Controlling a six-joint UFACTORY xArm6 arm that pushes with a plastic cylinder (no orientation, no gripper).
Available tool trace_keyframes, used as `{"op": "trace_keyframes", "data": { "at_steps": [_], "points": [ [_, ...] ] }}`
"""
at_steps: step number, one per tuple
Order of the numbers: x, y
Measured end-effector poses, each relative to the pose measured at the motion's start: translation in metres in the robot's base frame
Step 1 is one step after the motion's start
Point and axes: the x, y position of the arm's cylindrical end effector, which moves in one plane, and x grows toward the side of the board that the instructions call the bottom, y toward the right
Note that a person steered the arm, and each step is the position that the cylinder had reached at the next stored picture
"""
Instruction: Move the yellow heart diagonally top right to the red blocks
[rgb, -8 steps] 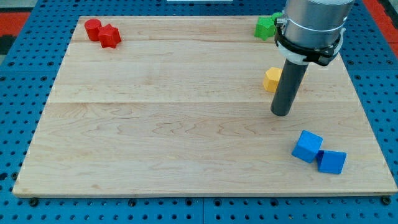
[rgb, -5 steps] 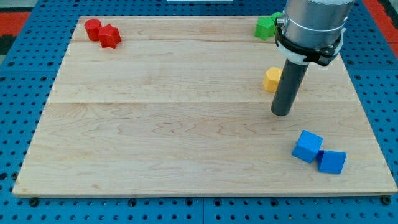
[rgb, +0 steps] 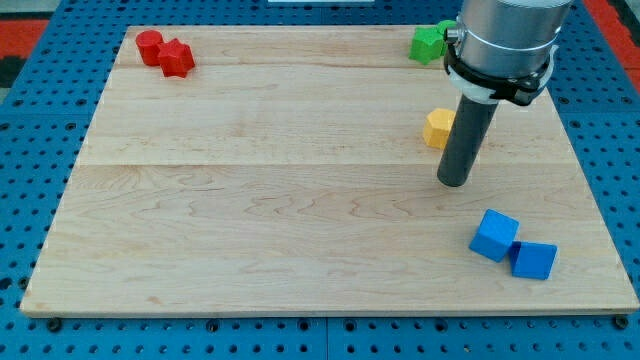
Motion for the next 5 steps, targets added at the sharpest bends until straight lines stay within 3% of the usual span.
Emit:
{"op": "trace_keyframes", "data": {
  "at_steps": [5],
  "points": [
    [-0.0001, 0.0112]
  ]
}}
